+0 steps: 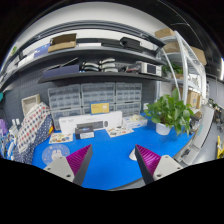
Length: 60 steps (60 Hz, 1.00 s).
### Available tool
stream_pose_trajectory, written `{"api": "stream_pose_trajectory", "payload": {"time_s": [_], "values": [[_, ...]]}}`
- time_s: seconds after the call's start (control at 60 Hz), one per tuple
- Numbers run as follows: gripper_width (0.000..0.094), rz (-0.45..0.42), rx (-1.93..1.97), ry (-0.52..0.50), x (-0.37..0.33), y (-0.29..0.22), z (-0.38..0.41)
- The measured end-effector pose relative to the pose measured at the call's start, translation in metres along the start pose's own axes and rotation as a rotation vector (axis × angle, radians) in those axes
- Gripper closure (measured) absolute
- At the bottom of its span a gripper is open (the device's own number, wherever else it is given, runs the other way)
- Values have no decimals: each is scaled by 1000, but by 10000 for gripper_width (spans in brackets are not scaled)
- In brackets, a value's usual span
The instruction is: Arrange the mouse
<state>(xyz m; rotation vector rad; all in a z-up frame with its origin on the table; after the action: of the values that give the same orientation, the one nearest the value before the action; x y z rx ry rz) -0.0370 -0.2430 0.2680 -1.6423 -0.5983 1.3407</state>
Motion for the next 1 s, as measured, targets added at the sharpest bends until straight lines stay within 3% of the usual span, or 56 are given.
{"api": "stream_pose_trajectory", "payload": {"time_s": [0.217,0.483,0.683,1.0], "values": [[63,104,-48,-75,34,58,1],[57,255,-74,-102,106,112,-62],[70,346,-110,-121,175,114,-117],[76,419,-143,-251,263,85,-134]]}}
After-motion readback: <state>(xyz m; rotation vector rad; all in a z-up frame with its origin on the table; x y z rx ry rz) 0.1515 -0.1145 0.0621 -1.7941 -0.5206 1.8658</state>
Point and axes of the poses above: the point between the fingertips, and its own axes, seen from behind it with the camera up: z to the left, y down, x forward, the way the camera looks, the point moved 9 cm from there along -x, backward, against the way the camera looks, and after that the axes turned 11 degrees about z, right-handed, at the moved point
